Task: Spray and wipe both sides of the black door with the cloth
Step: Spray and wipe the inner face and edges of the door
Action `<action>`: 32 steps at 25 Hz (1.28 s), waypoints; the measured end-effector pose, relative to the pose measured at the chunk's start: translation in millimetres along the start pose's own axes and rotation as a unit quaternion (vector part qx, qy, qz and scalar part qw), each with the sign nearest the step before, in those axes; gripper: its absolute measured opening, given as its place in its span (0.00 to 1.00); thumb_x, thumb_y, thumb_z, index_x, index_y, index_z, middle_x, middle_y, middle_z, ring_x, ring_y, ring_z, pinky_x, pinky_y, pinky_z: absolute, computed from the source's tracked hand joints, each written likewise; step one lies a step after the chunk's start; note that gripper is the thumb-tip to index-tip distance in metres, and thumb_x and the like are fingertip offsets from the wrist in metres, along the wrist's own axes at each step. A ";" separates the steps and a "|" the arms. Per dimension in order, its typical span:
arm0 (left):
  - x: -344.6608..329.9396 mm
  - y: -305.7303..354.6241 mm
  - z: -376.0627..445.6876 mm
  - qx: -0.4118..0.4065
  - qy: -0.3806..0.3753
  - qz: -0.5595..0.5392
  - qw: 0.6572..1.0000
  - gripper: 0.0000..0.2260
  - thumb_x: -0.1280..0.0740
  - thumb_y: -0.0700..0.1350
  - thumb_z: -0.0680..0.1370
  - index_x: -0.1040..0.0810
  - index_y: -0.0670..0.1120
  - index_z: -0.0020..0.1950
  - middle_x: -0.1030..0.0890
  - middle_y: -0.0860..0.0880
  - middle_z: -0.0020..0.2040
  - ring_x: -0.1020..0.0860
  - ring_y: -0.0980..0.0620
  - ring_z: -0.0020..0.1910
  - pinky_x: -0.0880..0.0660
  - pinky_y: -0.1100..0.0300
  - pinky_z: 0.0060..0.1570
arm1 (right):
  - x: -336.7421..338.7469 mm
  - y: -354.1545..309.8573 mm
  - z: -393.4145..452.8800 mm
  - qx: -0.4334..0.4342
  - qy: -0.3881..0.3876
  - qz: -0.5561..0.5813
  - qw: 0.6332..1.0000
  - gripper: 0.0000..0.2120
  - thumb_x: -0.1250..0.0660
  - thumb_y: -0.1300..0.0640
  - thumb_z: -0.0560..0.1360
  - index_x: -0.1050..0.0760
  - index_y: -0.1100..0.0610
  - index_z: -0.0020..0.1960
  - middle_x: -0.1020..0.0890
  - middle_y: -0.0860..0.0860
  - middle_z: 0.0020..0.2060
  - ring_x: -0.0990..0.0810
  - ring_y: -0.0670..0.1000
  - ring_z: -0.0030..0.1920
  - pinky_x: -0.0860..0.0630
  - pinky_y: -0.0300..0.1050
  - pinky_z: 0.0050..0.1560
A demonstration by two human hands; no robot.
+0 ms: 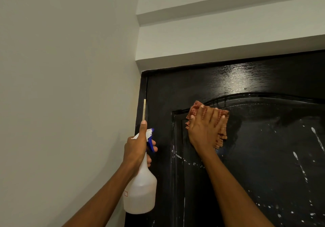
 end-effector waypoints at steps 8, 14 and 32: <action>-3.7 -7.2 -20.7 0.016 0.009 0.025 1.000 0.31 0.48 0.68 0.78 0.21 0.43 0.51 0.16 0.40 0.45 0.20 0.46 0.32 0.24 0.60 0.26 | -23.3 -36.5 -41.1 0.236 -0.095 -0.015 0.967 0.31 0.55 0.41 0.84 0.46 0.55 0.83 0.44 0.58 0.82 0.50 0.59 0.82 0.67 0.59 0.78; -3.9 -30.3 -46.7 0.040 0.005 0.002 0.999 0.35 0.46 0.68 0.78 0.19 0.37 0.53 0.15 0.38 0.45 0.22 0.52 0.25 0.26 0.63 0.22 | -17.3 8.9 -168.8 0.322 -0.151 -0.025 0.934 0.32 0.51 0.40 0.84 0.40 0.57 0.81 0.44 0.58 0.81 0.49 0.60 0.82 0.59 0.64 0.79; 48.7 -98.0 -88.3 0.074 0.092 0.088 0.989 0.35 0.49 0.69 0.78 0.19 0.39 0.41 0.17 0.44 0.33 0.24 0.50 0.21 0.25 0.62 0.23 | -46.1 -71.2 -146.4 0.395 -0.233 0.014 0.888 0.32 0.56 0.39 0.84 0.61 0.48 0.83 0.62 0.54 0.82 0.63 0.60 0.81 0.75 0.64 0.74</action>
Point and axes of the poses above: each hand's wrist, its own z-axis towards the middle knuckle, its own x-axis out of the back of the hand, y = z × x, the point moved 4 cm from there along z, towards the middle knuckle
